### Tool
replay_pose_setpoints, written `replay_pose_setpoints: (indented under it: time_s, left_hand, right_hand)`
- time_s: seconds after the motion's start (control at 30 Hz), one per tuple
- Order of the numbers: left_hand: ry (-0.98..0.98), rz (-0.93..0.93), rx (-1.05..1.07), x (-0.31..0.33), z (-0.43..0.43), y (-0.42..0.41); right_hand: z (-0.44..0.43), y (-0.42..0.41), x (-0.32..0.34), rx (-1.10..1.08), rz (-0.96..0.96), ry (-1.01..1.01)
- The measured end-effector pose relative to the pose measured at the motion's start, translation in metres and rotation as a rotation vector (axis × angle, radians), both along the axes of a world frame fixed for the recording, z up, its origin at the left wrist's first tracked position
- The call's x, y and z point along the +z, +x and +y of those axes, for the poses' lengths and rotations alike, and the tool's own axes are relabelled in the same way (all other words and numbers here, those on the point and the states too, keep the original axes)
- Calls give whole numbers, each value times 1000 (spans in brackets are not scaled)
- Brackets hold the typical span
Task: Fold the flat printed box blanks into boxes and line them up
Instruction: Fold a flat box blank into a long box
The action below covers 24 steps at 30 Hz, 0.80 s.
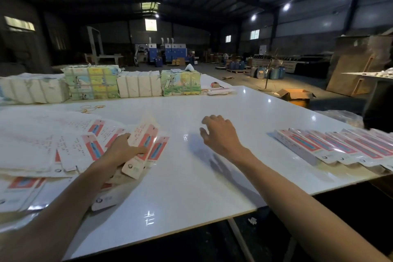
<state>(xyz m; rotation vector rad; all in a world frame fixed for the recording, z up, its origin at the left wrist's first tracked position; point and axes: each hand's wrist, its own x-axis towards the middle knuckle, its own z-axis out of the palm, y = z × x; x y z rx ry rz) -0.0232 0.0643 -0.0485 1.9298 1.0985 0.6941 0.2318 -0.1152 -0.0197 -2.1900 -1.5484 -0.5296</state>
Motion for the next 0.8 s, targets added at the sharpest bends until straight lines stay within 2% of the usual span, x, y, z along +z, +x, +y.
replay_pose_setpoints:
  time_s: [0.1,0.17,0.23,0.37,0.43,0.5,0.6,0.63,0.73,0.8]
  left_hand:
    - [-351,-292,-81,-1,0,1]
    - [-485,-381,-158,-1,-7,4]
    - [-559,-410,-259,-3,-16,8]
    - [-608,-326,-431,-4,-29,12]
    - [-723,-413,-469,-4,-36,15]
    - [-804,-486,-442,-1,-45,17]
    - [-760,-539,-256,2,-42,16]
    - [-761,-553,-256,1,-40,15]
    - [-815,-589,-434,1,-45,14]
    - [-811,-580,-456,1,-46,15]
  right_hand:
    - [35,-42,-5,232,214,36]
    - [51,-61,-12,353,383,53]
    - [59,-70,-20,428,589,85]
    - [66,-68,-34,534,1141,177]
    - [65,-61,-33,544,1166,199]
    - [64,-55,-32,533,1044,203]
    - [63,-54,-28,516,977,190]
    - [63,-56,-28,513,981,180]
    - [65,-57,-25,523,1037,185]
    - [65,-57,-21,533,1124,177]
